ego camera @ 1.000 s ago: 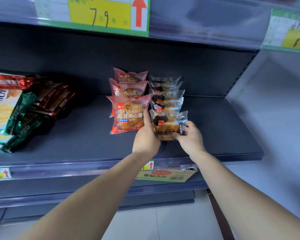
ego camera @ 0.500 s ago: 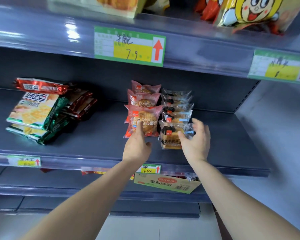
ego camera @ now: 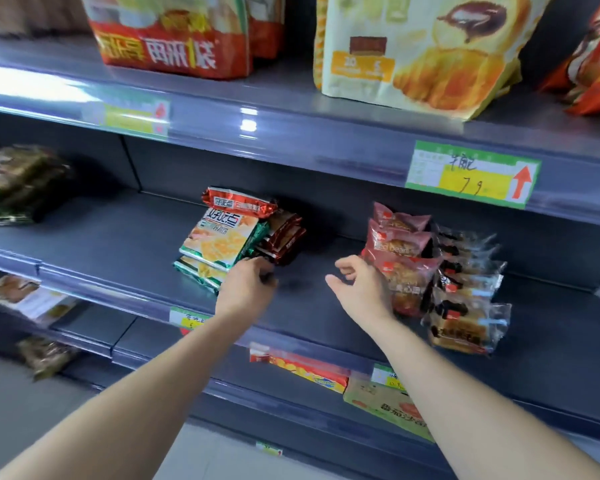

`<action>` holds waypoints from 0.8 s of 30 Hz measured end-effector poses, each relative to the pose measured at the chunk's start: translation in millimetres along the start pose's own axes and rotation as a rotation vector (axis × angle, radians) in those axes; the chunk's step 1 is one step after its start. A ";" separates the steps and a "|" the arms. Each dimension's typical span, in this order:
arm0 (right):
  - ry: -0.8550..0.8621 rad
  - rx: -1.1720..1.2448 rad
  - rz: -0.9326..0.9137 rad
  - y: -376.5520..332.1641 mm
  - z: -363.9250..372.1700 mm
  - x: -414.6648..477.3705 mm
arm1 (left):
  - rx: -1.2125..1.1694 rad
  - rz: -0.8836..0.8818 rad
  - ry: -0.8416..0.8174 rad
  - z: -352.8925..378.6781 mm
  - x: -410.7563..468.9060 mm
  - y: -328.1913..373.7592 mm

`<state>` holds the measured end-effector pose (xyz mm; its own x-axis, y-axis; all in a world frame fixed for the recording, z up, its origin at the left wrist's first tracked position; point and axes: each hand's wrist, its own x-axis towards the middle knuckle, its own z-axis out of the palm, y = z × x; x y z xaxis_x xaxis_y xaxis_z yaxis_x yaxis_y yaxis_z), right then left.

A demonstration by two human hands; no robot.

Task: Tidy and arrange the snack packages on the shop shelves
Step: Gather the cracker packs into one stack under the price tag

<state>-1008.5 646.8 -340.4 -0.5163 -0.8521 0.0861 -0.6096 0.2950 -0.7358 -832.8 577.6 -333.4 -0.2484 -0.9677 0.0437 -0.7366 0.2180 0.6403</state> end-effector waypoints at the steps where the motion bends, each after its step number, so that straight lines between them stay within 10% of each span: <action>1: -0.031 0.001 0.003 -9.6 12.0 4.4 | 0.016 -0.010 0.015 -10.1 8.3 -10.8; 9: -0.079 0.119 0.113 -80.1 92.4 63.7 | 0.039 -0.034 0.136 -55.9 92.3 -80.7; 14: -0.148 0.293 0.388 -94.9 124.5 98.2 | 0.117 -0.142 -0.118 -57.0 133.5 -104.8; 24: -0.299 0.292 0.463 -112.4 155.9 106.0 | -0.468 -0.222 -0.348 -67.5 167.3 -141.7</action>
<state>-900.9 455.9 -353.3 -0.4715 -0.7605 -0.4464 -0.1512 0.5685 -0.8087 -727.5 376.3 -365.0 -0.3692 -0.8683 -0.3313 -0.4605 -0.1388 0.8768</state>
